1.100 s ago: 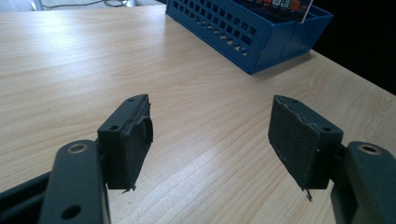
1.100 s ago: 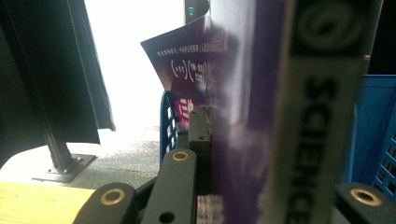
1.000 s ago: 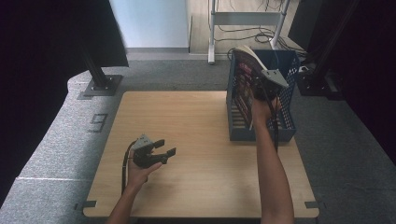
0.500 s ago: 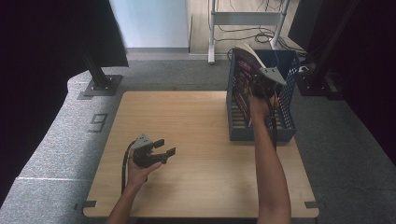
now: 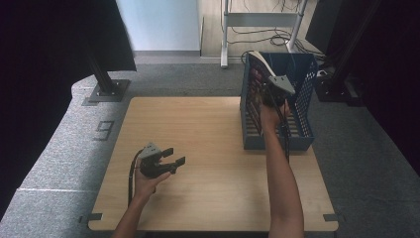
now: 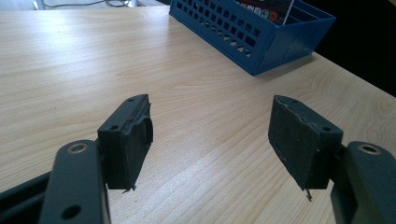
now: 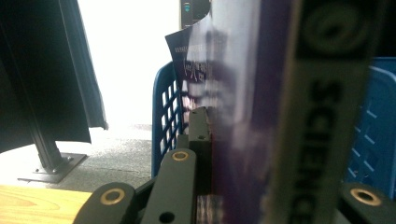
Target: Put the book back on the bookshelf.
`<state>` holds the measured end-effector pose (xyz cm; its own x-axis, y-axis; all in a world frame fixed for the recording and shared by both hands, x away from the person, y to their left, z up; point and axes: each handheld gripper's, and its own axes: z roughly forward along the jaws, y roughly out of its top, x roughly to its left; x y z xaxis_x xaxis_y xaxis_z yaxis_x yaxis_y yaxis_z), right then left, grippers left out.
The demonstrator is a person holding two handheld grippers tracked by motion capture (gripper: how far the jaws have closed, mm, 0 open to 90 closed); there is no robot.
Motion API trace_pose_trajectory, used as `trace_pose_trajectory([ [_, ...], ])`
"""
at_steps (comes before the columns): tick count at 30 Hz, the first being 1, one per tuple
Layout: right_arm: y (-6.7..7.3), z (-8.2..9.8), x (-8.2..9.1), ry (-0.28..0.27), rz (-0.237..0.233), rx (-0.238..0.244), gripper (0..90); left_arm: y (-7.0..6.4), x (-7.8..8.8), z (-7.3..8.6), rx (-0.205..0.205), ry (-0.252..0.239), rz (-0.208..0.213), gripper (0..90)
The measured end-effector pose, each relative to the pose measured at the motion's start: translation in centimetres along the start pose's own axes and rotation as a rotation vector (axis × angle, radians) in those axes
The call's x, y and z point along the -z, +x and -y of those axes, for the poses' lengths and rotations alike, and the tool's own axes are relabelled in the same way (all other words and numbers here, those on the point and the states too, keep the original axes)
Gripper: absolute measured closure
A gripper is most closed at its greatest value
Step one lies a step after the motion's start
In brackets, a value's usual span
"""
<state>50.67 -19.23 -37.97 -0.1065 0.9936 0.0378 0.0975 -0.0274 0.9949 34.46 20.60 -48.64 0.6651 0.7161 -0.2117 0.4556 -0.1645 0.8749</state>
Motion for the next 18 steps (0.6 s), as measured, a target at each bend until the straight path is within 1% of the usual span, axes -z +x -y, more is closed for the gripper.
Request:
trace_pose_trajectory([
  [3,0.0,0.4,-0.1,-0.005,0.001,0.005,81.4,0.0,0.1,0.0,0.000,-0.001,-0.001,30.4],
  [8,0.2,1.1,-0.3,0.003,-0.006,0.025,81.4,0.1,0.1,0.0,0.003,-0.001,-0.004,30.4],
  [11,0.3,1.6,-0.5,0.006,-0.007,0.023,81.4,0.1,0.1,0.1,0.003,0.001,-0.005,30.4],
  [14,0.6,2.1,-0.6,0.014,-0.013,0.037,81.4,0.2,0.1,0.2,0.006,0.001,-0.006,30.4],
  [16,0.9,2.4,-0.4,0.000,-0.009,0.048,81.4,0.2,0.2,0.2,0.007,-0.001,-0.009,30.4],
  [18,1.2,2.7,-0.3,-0.001,-0.018,0.058,81.3,0.3,0.2,0.2,0.006,0.000,-0.012,30.4],
])
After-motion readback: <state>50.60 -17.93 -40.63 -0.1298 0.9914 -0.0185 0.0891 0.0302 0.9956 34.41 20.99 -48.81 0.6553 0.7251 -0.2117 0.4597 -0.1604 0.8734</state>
